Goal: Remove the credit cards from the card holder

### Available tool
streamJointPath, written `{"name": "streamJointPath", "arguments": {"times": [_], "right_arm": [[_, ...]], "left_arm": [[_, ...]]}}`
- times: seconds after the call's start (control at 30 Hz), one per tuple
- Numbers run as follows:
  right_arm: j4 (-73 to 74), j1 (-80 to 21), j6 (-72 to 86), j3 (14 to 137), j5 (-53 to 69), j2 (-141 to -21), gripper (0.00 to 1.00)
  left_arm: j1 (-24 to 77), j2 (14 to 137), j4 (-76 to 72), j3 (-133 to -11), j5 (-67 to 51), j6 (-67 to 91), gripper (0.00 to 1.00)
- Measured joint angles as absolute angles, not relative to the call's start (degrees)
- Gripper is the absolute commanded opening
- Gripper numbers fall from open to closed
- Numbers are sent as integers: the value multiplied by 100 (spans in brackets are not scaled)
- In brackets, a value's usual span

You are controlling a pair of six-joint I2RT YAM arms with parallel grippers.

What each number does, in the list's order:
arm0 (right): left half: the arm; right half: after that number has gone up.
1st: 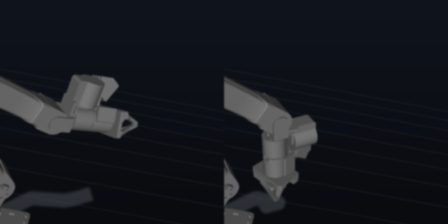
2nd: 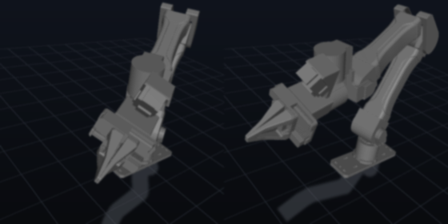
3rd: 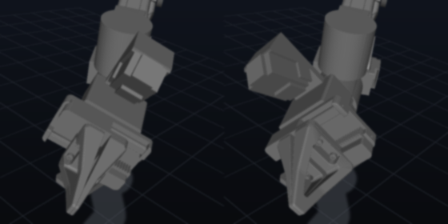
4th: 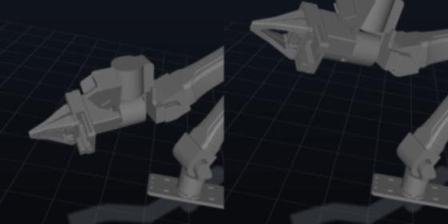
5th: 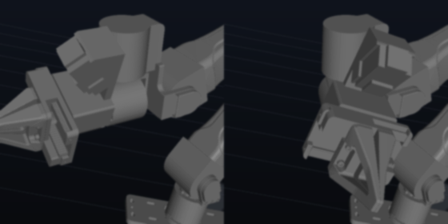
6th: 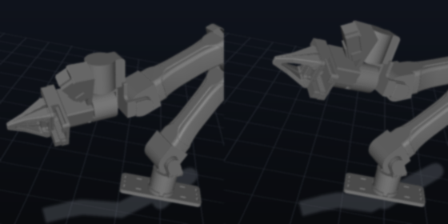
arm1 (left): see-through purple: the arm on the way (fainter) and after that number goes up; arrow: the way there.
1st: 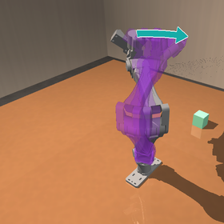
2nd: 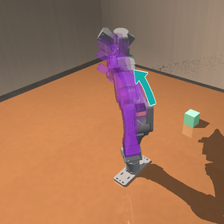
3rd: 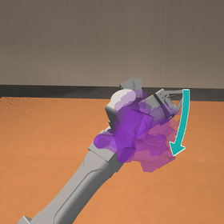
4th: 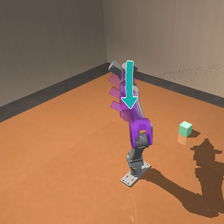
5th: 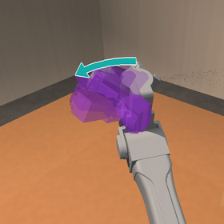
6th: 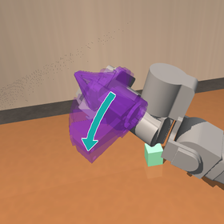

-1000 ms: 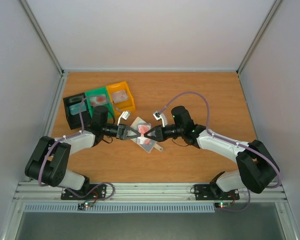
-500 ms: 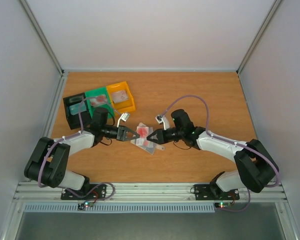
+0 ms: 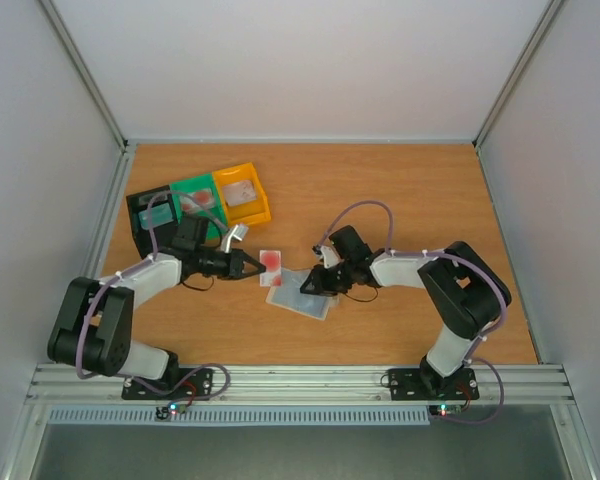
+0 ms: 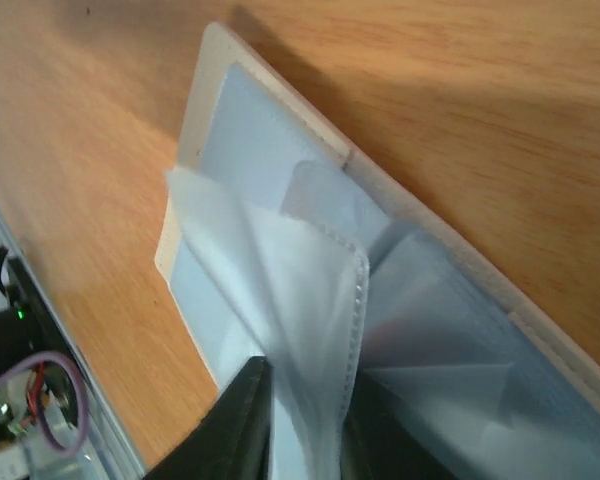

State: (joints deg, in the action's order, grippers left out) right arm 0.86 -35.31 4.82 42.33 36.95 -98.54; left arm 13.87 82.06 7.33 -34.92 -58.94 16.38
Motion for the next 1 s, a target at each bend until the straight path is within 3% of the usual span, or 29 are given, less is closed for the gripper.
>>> {"name": "streamJointPath", "arguments": {"times": [0.2, 0.47, 0.5, 0.53, 0.57, 0.87, 1.0], "right_arm": [[1413, -3531, 620, 4670, 2744, -9262, 55], [4174, -3551, 554, 5708, 548, -7596, 72], [4346, -3603, 471, 5857, 412, -7502, 78], [4473, -3708, 285, 6058, 325, -7419, 93], [4499, -3852, 99, 6254, 357, -7367, 98], [4115, -4530, -1914, 7985, 2628, -7325, 98], [4683, -4707, -2528, 8855, 3000, -7703, 89]], "left_arm": [[1033, 7804, 1041, -3964, -5839, 1811, 0], [834, 6963, -854, -3883, -6204, 3378, 0], [832, 6827, -1170, -3830, -6320, 3516, 0], [832, 6694, -1487, -3767, -6455, 3623, 0], [832, 6565, -1796, -3693, -6626, 3715, 0], [832, 6025, -2438, -3514, -8324, 2805, 0], [849, 6082, -2941, -3452, -8670, 2698, 0]]}}
